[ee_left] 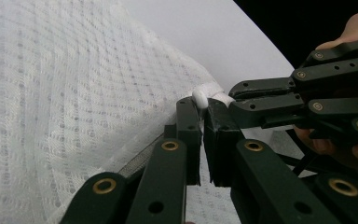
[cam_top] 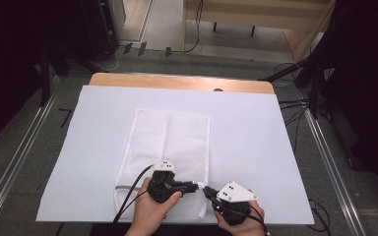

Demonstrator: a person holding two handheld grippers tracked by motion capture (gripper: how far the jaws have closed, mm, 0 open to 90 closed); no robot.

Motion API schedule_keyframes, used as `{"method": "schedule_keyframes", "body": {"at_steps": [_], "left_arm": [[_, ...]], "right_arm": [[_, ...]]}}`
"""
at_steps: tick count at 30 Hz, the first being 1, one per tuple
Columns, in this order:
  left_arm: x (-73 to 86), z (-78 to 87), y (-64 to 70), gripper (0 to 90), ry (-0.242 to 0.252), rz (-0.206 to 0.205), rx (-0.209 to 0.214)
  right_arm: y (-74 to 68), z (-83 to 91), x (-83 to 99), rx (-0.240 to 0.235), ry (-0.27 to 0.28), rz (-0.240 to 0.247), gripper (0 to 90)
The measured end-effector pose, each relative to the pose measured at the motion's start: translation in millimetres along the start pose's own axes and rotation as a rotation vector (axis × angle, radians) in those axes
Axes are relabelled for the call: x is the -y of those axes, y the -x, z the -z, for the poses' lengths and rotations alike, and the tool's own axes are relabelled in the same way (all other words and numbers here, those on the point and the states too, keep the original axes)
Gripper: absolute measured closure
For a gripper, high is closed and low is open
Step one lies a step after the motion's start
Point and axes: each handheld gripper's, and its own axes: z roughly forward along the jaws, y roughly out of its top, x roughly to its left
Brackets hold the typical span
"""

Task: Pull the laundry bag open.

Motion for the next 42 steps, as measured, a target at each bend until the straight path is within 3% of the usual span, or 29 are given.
{"method": "schedule_keyframes", "body": {"at_steps": [8,20,33,38,39,42], "left_arm": [[2.8,1.3,1.2,87.4,-0.006,-0.011,-0.044],[12.5,18.1,-11.8,87.4,0.014,0.016,-0.082],[32.3,58.0,-30.0,87.3,0.033,0.010,-0.158],[37.2,76.4,-38.8,87.3,0.049,0.029,-0.186],[39.5,84.0,-43.5,87.3,0.055,0.039,-0.189],[41.5,90.8,-47.6,87.4,0.066,0.057,-0.181]], "right_arm": [[-6.0,-3.2,-2.9,0.023,-0.029,0.018,89.3],[1.6,-0.2,-3.3,0.047,-0.033,-0.015,89.6],[2.2,-1.0,-2.3,0.063,-0.047,-0.004,89.6],[3.5,-0.6,-2.1,0.065,-0.046,-0.015,89.6],[4.5,-0.6,-1.8,0.086,-0.050,-0.010,89.6],[7.6,0.5,-1.2,0.085,-0.043,-0.023,89.6]]}}
